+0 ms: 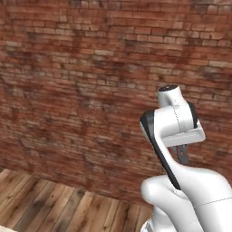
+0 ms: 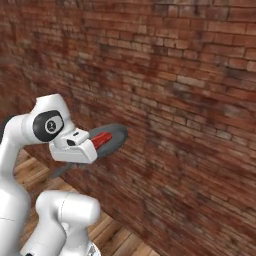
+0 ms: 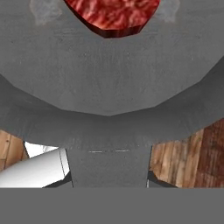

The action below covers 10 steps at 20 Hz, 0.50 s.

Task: Pick up the pan with the steak in it and place it on the dining table. Then place the steak on the plate.

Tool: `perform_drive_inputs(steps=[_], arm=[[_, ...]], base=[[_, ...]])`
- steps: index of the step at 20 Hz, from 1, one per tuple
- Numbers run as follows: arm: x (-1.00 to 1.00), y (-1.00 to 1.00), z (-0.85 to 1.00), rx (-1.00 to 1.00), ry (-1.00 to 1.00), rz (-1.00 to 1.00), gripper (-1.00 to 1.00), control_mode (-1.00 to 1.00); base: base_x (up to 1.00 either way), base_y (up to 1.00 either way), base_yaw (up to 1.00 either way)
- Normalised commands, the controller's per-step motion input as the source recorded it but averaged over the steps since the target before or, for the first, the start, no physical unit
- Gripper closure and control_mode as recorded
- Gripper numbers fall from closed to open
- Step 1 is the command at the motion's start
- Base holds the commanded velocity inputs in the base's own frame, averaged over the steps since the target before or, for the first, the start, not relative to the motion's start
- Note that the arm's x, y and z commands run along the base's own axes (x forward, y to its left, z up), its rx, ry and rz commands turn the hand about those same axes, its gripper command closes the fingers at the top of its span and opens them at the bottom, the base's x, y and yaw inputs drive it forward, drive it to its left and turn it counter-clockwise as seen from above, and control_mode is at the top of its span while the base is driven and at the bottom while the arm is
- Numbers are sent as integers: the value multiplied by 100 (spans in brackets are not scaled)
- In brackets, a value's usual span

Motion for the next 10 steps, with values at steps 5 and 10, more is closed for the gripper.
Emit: perform_drive_inputs(steps=[5, 10], arm=[[0, 0, 0, 0, 0, 0, 100, 100], [0, 0, 0, 0, 0, 0, 100, 100]], base=[[0, 4, 47], [0, 5, 46]])
